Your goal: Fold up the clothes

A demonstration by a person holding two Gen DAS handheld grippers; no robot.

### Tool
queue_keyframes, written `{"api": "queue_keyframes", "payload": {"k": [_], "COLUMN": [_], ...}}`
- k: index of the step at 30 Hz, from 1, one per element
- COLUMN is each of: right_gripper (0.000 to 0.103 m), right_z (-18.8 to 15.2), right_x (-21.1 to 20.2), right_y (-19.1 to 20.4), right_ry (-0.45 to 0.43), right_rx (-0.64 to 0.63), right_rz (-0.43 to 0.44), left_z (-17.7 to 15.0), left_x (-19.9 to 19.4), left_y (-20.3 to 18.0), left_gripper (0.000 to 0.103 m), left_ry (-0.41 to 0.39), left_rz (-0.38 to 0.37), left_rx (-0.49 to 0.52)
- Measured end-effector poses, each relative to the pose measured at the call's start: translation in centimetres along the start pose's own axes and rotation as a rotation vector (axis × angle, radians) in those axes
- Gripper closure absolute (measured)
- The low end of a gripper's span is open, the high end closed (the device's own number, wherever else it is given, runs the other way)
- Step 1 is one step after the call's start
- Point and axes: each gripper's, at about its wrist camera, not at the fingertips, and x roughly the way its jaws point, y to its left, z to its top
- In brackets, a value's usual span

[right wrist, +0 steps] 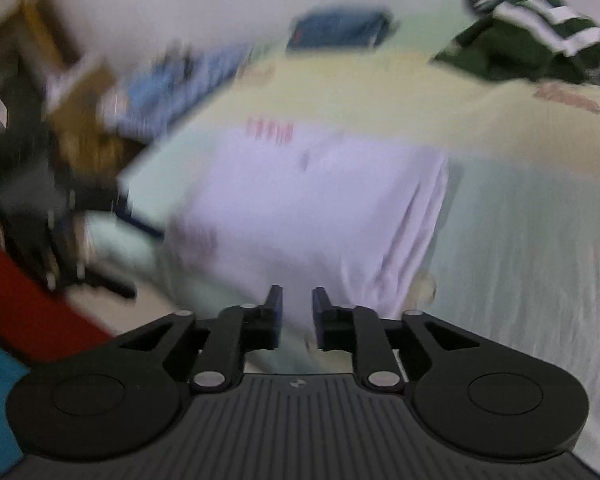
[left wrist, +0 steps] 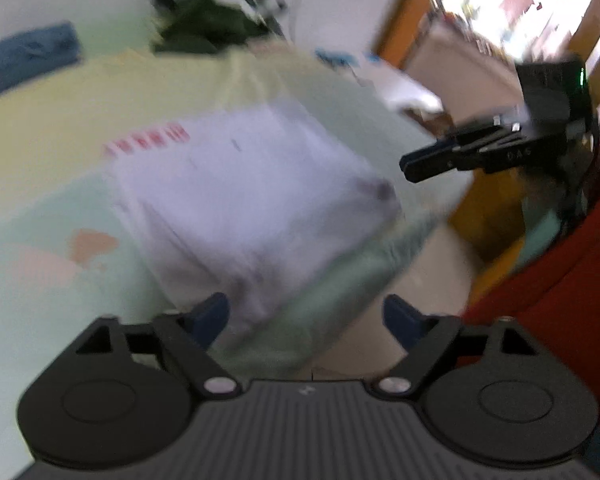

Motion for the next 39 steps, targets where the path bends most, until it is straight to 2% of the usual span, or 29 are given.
{"api": "queue_keyframes", "payload": {"k": [2, 4, 7, 10, 12, 16, 18, 21, 22, 23, 24, 25, 29, 31, 33, 35, 39], "right_gripper": [0.077, 0.078, 0.079, 0.078, 0.078, 0.077, 0.077, 0.078, 0.081, 0.085, 0.1, 0.103, 0.103, 0.093, 0.093, 0.093, 0.093], "right_z": [0.8, 1.3, 2.8, 4.7, 6.0, 8.6, 9.8, 10.0, 10.1, 10.1, 10.1, 10.1, 10.2, 10.1, 9.5, 8.4, 7.0], "right_x": [0.7, 2.5, 5.4, 8.1, 9.9, 13.4, 15.2, 16.8, 17.3, 17.8, 18.2, 18.7, 20.7, 18.6, 16.2, 15.4, 17.5], "right_y": [-0.3, -0.2, 0.7, 1.8, 2.6, 4.1, 4.8, 5.1, 5.2, 5.3, 5.4, 5.5, 5.8, 5.5, 5.5, 5.7, 5.7], "right_ry": [-0.069, -0.094, -0.102, -0.097, -0.093, -0.086, -0.082, -0.053, -0.043, -0.032, -0.022, -0.012, 0.029, -0.039, -0.059, -0.031, -0.005], "right_rx": [0.031, 0.011, -0.016, -0.041, -0.058, -0.091, -0.108, -0.117, -0.119, -0.122, -0.125, -0.127, -0.138, -0.103, -0.094, -0.087, -0.053], "right_rz": [-0.054, -0.098, -0.088, -0.055, -0.033, 0.011, 0.033, 0.024, 0.02, 0.015, 0.011, 0.007, -0.009, 0.005, 0.017, 0.002, -0.071], "left_z": [1.1, 2.4, 4.1, 4.0, 3.0, 1.0, 0.5, 0.2, 0.1, 0.0, -0.2, -0.3, -0.4, -0.4, -0.3, -0.2, -0.1], "left_x": [0.0, 1.2, 3.8, 6.6, 7.4, 7.2, 7.4, 7.4, 7.5, 7.4, 7.4, 7.4, 7.5, 7.4, 7.4, 7.4, 7.4], "left_y": [1.3, 2.5, 3.3, 4.0, 4.1, 2.9, 2.3, 1.9, 2.0, 2.0, 2.0, 2.0, 1.9, 2.1, 2.2, 2.3, 2.5], "left_gripper": [0.006, 0.016, 0.017, 0.016, 0.016, 0.004, 0.003, 0.003, 0.003, 0.003, 0.002, 0.002, 0.002, 0.002, 0.002, 0.002, 0.002], "left_ry": [-0.071, -0.118, -0.142, -0.074, -0.038, -0.029, -0.038, -0.041, -0.044, -0.049, -0.052, -0.054, -0.048, -0.048, -0.042, -0.036, -0.033], "left_rz": [0.041, 0.079, 0.102, 0.13, 0.122, 0.108, 0.119, 0.128, 0.125, 0.121, 0.118, 0.117, 0.106, 0.089, 0.079, 0.072, 0.061], "left_rx": [-0.053, -0.08, -0.069, -0.071, -0.088, -0.059, -0.035, -0.009, -0.007, -0.004, 0.001, 0.007, 0.051, 0.058, 0.067, 0.074, 0.079]}}
